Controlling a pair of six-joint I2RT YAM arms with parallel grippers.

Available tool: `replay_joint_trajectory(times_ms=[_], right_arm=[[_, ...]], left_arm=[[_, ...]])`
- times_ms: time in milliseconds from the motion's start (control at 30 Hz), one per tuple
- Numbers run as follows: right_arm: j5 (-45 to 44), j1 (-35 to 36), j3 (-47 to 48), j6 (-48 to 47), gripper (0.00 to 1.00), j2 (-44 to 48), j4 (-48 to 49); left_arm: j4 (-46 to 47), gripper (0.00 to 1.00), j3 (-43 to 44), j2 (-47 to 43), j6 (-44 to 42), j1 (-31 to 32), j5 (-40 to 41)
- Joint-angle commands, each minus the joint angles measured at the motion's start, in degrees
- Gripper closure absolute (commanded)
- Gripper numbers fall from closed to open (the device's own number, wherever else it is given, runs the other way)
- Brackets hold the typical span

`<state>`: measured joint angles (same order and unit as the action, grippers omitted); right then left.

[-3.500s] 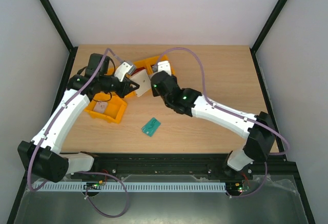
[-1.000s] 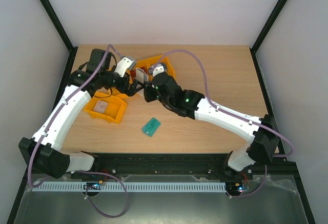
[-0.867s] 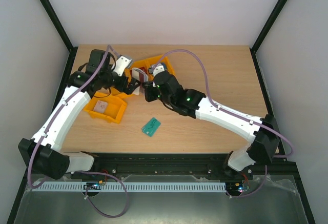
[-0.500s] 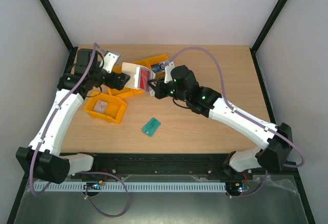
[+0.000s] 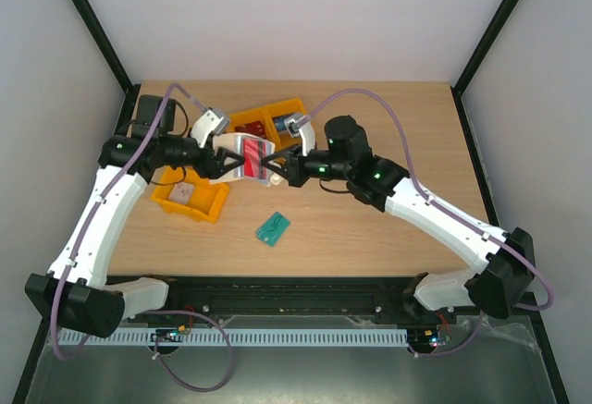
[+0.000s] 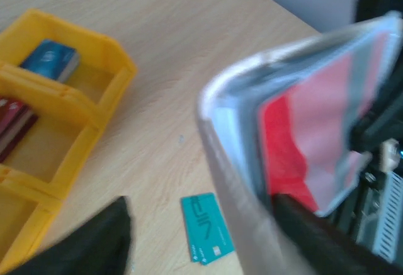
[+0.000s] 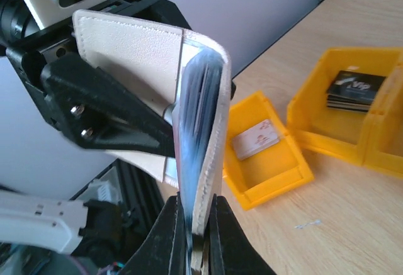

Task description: Take the credit cards out of the card holder

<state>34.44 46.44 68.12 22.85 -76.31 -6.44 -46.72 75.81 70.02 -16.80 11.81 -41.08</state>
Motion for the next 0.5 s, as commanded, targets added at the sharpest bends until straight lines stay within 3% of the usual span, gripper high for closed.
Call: replay_joint_trajectory(times_ms=[0, 100, 133, 267, 467], right_arm=[[15.51, -0.09, -1.95, -3.32, 0.98, 3.47, 7.52], [16.57, -0.19, -3.76, -2.8, 0.98, 4.77, 10.68], [16.4, -0.15, -4.18, -2.55, 0.97, 4.97, 11.52], [13.46, -0.18, -6.1, -0.99, 0.74, 5.06, 13.79], [11.94, -0.15, -7.72, 2.01, 0.73, 3.64, 16.67]], left_arm=[[-6.13, 0.61, 1.59, -1.79, -7.77, -0.34, -10.56], [-8.91, 0.93, 2.14, -1.99, -11.3, -0.51, -14.85], [-9.6, 0.97, 2.29, -2.07, -12.06, -0.6, -16.02], [-11.34, 0.98, 2.72, -2.27, -14.09, -0.87, -17.14], [-12.18, 0.98, 3.07, -2.75, -15.17, -2.05, -19.22]])
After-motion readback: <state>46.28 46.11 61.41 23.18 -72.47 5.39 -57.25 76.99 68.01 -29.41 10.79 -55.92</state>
